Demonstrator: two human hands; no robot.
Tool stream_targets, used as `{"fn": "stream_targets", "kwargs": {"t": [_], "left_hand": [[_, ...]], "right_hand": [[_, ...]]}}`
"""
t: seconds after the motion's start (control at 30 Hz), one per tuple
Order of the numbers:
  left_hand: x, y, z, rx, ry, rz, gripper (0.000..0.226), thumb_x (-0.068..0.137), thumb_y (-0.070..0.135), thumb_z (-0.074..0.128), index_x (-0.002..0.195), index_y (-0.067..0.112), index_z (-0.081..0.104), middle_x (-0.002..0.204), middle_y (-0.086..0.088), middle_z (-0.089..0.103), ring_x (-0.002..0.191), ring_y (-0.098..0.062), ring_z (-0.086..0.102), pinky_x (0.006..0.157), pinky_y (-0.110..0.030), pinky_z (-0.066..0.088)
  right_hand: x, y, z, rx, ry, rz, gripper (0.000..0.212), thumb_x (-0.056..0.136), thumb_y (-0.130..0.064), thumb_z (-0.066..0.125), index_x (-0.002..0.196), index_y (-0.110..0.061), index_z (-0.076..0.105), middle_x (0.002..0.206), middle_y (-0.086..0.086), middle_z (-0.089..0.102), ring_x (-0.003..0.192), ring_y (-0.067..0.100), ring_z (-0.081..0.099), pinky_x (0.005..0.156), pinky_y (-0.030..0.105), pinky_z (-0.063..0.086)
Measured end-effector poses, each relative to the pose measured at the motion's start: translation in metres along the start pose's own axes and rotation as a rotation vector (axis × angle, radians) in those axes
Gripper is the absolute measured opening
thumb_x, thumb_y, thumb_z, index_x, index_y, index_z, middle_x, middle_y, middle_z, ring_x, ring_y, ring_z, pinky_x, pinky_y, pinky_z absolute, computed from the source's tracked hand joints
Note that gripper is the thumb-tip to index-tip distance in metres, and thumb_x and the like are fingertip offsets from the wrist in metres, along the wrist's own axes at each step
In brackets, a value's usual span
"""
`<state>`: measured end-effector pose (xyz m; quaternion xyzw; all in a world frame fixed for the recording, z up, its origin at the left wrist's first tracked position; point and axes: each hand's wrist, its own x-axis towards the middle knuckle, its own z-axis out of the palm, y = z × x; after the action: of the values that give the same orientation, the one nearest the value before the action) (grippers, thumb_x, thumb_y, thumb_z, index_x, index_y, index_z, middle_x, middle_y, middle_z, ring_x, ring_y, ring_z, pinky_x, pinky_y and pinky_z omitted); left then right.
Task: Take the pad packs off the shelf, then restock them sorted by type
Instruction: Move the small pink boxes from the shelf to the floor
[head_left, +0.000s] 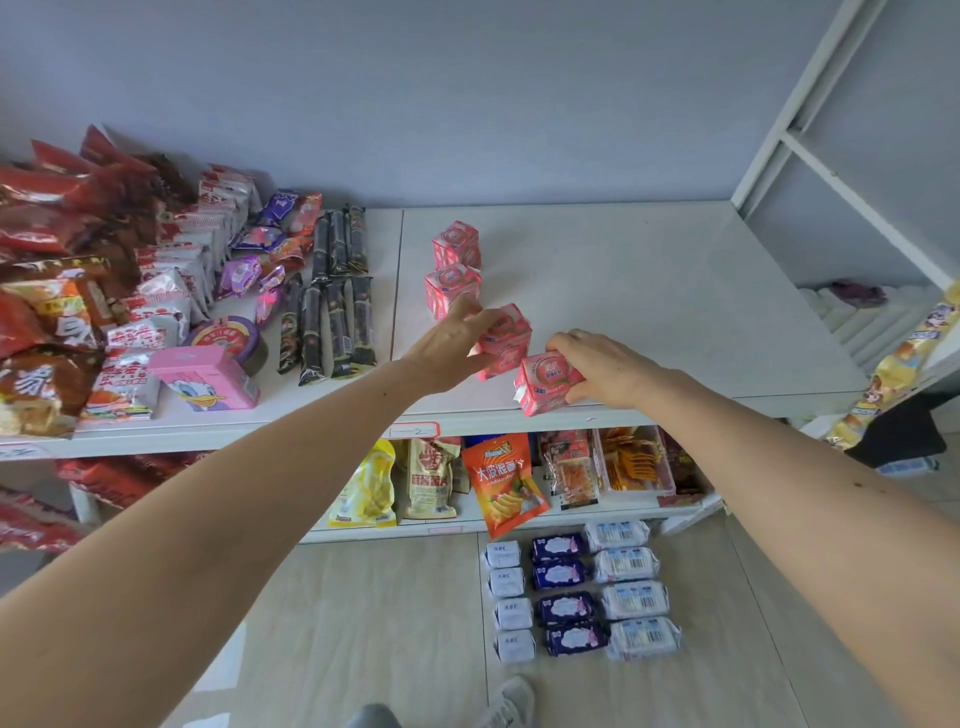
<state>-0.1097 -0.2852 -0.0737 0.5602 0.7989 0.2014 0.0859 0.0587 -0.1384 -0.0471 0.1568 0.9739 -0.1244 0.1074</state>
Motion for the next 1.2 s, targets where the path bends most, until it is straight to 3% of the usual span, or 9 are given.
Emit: {"fn": "stream_targets", "kwargs": {"t": [0.1, 0.27, 0.43, 0.6, 0.7, 0.9, 1.1, 1.2], "left_hand": [[-0.022, -0.005, -0.006, -0.022, -0.039, 0.006, 0.057, 0.09, 0.019, 0.062, 0.142, 0.017, 0.039, 0.139, -0.015, 0.035, 0.116, -0.029, 0.052, 0.1, -0.032, 0.044], [-0.077, -0.022, -0.014, -0.14, -0.057, 0.048, 0.061, 0.085, 0.019, 0.068, 0.14, 0.018, 0.043, 0.134, -0.012, 0.047, 0.119, -0.028, 0.046, 0.097, -0.044, 0.046], [-0.144, -0.044, -0.01, -0.295, -0.063, 0.019, 0.064, 0.078, 0.016, 0.075, 0.135, 0.02, 0.048, 0.126, -0.007, 0.049, 0.112, -0.021, 0.051, 0.097, -0.026, 0.04], [-0.192, -0.052, 0.012, -0.36, -0.124, -0.007, 0.063, 0.075, 0.015, 0.078, 0.132, 0.02, 0.051, 0.124, -0.003, 0.046, 0.11, -0.017, 0.049, 0.095, -0.032, 0.047], [-0.208, -0.055, 0.028, -0.364, -0.137, -0.023, 0.064, 0.073, 0.015, 0.08, 0.13, 0.023, 0.053, 0.127, -0.002, 0.046, 0.113, -0.015, 0.048, 0.093, -0.027, 0.045], [-0.218, -0.065, 0.082, -0.418, -0.143, -0.055, 0.065, 0.067, 0.019, 0.084, 0.126, 0.019, 0.057, 0.117, 0.0, 0.047, 0.107, -0.017, 0.049, 0.083, -0.037, 0.055], [-0.223, -0.083, 0.174, -0.469, -0.158, -0.176, 0.067, 0.066, 0.011, 0.084, 0.127, 0.02, 0.056, 0.125, -0.002, 0.053, 0.111, -0.018, 0.054, 0.08, -0.028, 0.055], [-0.229, -0.105, 0.236, -0.55, -0.188, -0.269, 0.069, 0.064, 0.008, 0.085, 0.124, 0.025, 0.058, 0.123, 0.001, 0.054, 0.107, -0.014, 0.054, 0.077, -0.02, 0.052]], "right_hand": [[-0.008, -0.02, 0.005, 0.022, -0.007, -0.004, 0.063, 0.081, -0.02, 0.075, 0.132, -0.014, 0.039, 0.124, 0.008, 0.05, 0.11, 0.022, 0.051, 0.087, 0.035, 0.048], [-0.024, -0.064, 0.024, 0.07, 0.0, -0.014, 0.062, 0.076, -0.02, 0.079, 0.128, -0.013, 0.046, 0.12, 0.007, 0.05, 0.106, 0.02, 0.051, 0.088, 0.035, 0.048], [-0.048, -0.113, 0.063, 0.171, -0.022, -0.002, 0.058, 0.076, -0.023, 0.079, 0.123, -0.016, 0.047, 0.117, 0.003, 0.052, 0.101, 0.016, 0.052, 0.08, 0.03, 0.045], [-0.071, -0.143, 0.109, 0.244, -0.092, 0.014, 0.063, 0.077, -0.025, 0.078, 0.129, -0.018, 0.043, 0.12, 0.001, 0.052, 0.103, 0.017, 0.052, 0.083, 0.034, 0.045], [-0.08, -0.15, 0.128, 0.278, -0.124, 0.012, 0.06, 0.077, -0.024, 0.079, 0.127, -0.017, 0.045, 0.115, 0.0, 0.053, 0.096, 0.014, 0.05, 0.078, 0.031, 0.042], [-0.082, -0.13, 0.178, 0.344, -0.167, 0.012, 0.059, 0.074, -0.03, 0.081, 0.121, -0.021, 0.047, 0.119, -0.002, 0.054, 0.099, 0.013, 0.051, 0.077, 0.029, 0.043], [-0.064, -0.095, 0.26, 0.446, -0.218, -0.025, 0.066, 0.072, -0.026, 0.083, 0.115, -0.022, 0.033, 0.121, 0.005, 0.055, 0.103, 0.017, 0.058, 0.08, 0.032, 0.05], [-0.049, -0.08, 0.321, 0.541, -0.243, -0.033, 0.08, 0.07, -0.022, 0.085, 0.124, -0.023, 0.027, 0.129, 0.007, 0.057, 0.11, 0.017, 0.059, 0.089, 0.035, 0.051]]}}
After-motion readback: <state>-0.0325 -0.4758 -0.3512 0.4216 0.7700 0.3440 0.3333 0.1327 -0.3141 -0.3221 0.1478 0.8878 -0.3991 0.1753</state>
